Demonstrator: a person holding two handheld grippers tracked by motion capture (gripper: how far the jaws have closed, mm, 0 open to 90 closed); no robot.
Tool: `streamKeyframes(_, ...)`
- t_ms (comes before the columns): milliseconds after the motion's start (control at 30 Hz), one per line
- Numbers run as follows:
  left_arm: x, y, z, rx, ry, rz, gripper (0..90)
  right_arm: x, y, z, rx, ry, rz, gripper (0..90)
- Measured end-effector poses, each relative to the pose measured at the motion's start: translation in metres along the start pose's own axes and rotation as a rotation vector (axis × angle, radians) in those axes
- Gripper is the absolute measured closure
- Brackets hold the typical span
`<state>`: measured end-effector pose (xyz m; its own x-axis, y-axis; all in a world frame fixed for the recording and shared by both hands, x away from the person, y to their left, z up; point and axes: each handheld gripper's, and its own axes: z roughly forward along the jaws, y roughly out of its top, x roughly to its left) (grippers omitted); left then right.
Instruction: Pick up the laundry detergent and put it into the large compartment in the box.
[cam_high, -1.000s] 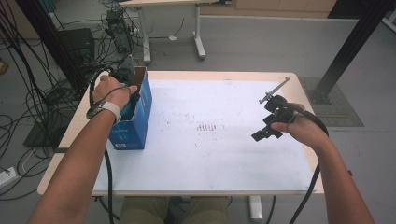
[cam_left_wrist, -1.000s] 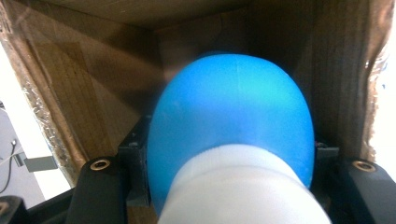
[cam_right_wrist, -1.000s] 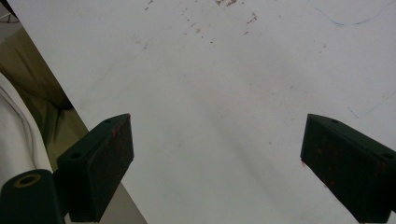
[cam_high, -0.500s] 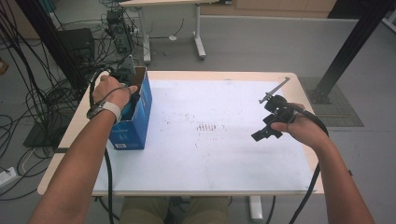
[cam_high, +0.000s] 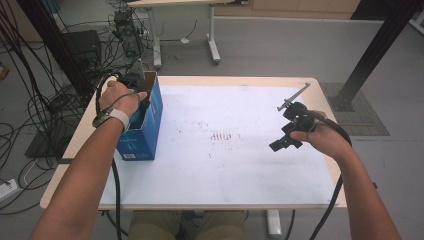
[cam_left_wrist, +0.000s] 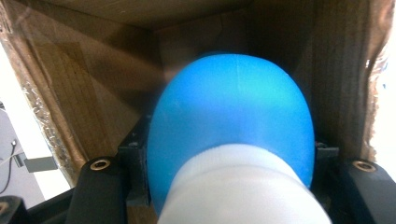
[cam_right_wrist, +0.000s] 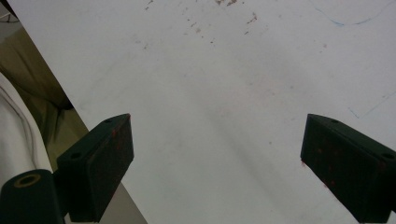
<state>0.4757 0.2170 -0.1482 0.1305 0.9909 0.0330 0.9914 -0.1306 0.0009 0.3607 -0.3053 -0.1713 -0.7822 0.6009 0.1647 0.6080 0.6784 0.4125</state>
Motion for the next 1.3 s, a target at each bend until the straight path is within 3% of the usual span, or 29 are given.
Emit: streamKeyframes(1300,0.0021,-0.0011,0.0001,-0.009,-0.007,0.003,37.1,0.0005,0.0014,0.0002,0.002,-0.001,-0.001,9.4)
